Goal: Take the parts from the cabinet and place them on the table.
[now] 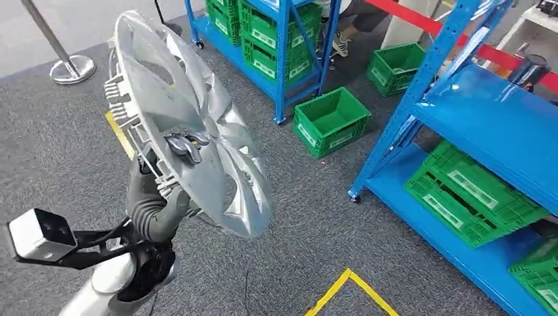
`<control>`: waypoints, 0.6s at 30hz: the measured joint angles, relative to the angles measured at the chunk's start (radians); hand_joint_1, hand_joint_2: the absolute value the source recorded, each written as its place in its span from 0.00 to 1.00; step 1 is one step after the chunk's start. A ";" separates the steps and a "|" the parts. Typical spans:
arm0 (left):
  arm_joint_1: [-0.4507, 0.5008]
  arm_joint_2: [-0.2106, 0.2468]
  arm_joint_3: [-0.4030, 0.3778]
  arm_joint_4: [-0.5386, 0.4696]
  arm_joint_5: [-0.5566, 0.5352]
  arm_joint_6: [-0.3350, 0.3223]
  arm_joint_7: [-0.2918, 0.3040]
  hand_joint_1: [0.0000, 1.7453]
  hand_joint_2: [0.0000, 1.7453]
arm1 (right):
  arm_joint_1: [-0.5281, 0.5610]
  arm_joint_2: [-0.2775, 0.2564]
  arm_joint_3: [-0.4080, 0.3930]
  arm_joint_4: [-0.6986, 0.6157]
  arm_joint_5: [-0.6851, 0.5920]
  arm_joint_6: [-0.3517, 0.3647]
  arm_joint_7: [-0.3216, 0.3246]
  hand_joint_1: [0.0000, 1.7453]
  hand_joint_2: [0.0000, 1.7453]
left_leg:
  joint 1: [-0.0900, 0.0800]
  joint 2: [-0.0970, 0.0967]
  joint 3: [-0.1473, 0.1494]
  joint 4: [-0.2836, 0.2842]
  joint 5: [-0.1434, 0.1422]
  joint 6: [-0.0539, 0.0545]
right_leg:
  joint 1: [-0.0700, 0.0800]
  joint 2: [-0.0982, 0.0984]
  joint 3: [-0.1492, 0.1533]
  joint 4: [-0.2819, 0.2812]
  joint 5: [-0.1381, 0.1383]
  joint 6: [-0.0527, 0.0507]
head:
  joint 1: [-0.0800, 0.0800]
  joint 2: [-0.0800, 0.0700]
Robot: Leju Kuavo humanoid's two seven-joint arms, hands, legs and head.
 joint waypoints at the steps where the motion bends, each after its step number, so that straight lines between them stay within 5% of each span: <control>1: -0.001 0.000 0.000 0.000 -0.001 0.000 0.001 1.00 1.00 | 0.002 0.000 0.000 0.000 0.000 0.000 0.000 0.00 1.00 | 0.001 -0.003 0.000 -0.001 0.002 0.003 | -0.001 -0.002 -0.001 0.001 -0.001 0.001 | 0.000 0.000; 2: -0.007 0.001 0.000 0.000 -0.005 0.002 0.003 1.00 1.00 | 0.011 0.003 0.000 0.000 -0.003 0.001 0.000 0.00 1.00 | 0.006 -0.020 -0.003 -0.004 0.008 0.013 | -0.005 0.029 -0.028 0.077 -0.067 0.016 | 0.005 0.000; 3: -0.010 0.001 0.000 0.000 -0.009 0.007 0.003 1.00 1.00 | 0.016 0.004 -0.001 0.000 -0.001 0.001 0.004 0.00 1.00 | 0.005 -0.033 -0.009 -0.004 0.011 0.017 | -0.006 0.034 -0.087 0.211 -0.137 0.020 | 0.008 0.000; 5: -0.007 0.002 0.000 0.000 -0.013 0.018 0.002 1.00 1.00 | 0.023 0.004 -0.001 0.000 0.005 0.000 0.013 0.00 1.00 | 0.002 -0.051 -0.014 -0.003 0.014 0.022 | -0.006 0.035 -0.134 0.311 -0.165 0.016 | 0.008 0.000; 7: 0.001 0.002 0.000 0.000 -0.012 0.030 -0.007 1.00 1.00 | 0.025 0.002 -0.001 0.000 0.013 -0.002 0.015 0.00 1.00 | -0.002 -0.069 -0.014 -0.003 0.015 0.023 | -0.005 0.040 -0.101 0.239 -0.102 0.003 | 0.008 0.000; 9: 0.004 0.002 0.000 0.000 -0.007 0.033 -0.017 1.00 1.00 | 0.021 -0.006 -0.001 0.000 0.017 -0.006 0.015 0.00 1.00 | -0.005 -0.084 -0.011 -0.004 0.017 0.023 | 0.004 0.065 -0.020 0.066 -0.008 -0.021 | 0.008 0.000; 10: 0.005 0.002 0.000 0.000 -0.007 0.033 -0.023 1.00 1.00 | 0.019 -0.016 -0.001 0.001 0.020 -0.009 0.015 0.00 1.00 | -0.002 -0.089 -0.013 -0.005 0.020 0.020 | 0.007 0.092 0.002 0.020 -0.012 -0.034 | 0.005 0.000; 14: 0.014 0.002 0.000 0.003 -0.002 0.035 -0.028 1.00 1.00 | 0.008 -0.032 -0.001 0.001 0.024 -0.015 0.017 0.00 1.00 | 0.006 -0.118 -0.023 -0.018 0.040 -0.010 | 0.014 0.079 0.008 -0.012 -0.002 -0.041 | 0.007 0.000; 15: 0.018 0.002 0.000 0.003 0.000 0.036 -0.029 1.00 1.00 | 0.006 -0.032 -0.001 0.000 0.026 -0.015 0.017 0.00 1.00 | 0.005 -0.097 -0.025 -0.013 0.034 -0.008 | 0.002 0.068 0.018 -0.041 0.015 -0.037 | 0.007 0.000; 16: 0.019 0.002 0.000 0.004 0.001 0.036 -0.032 1.00 1.00 | 0.003 -0.034 -0.001 0.000 0.026 -0.016 0.017 0.00 1.00 | -0.003 -0.052 -0.032 -0.003 0.020 -0.009 | 0.004 0.063 0.022 -0.048 0.021 -0.037 | 0.003 0.000; 18: 0.019 0.001 0.000 0.008 0.003 0.036 -0.035 1.00 1.00 | 0.004 -0.035 -0.001 0.001 0.027 -0.016 0.015 0.00 1.00 | 0.001 -0.036 -0.086 0.123 -0.062 -0.015 | 0.005 0.050 0.019 -0.051 0.026 -0.041 | -0.003 0.000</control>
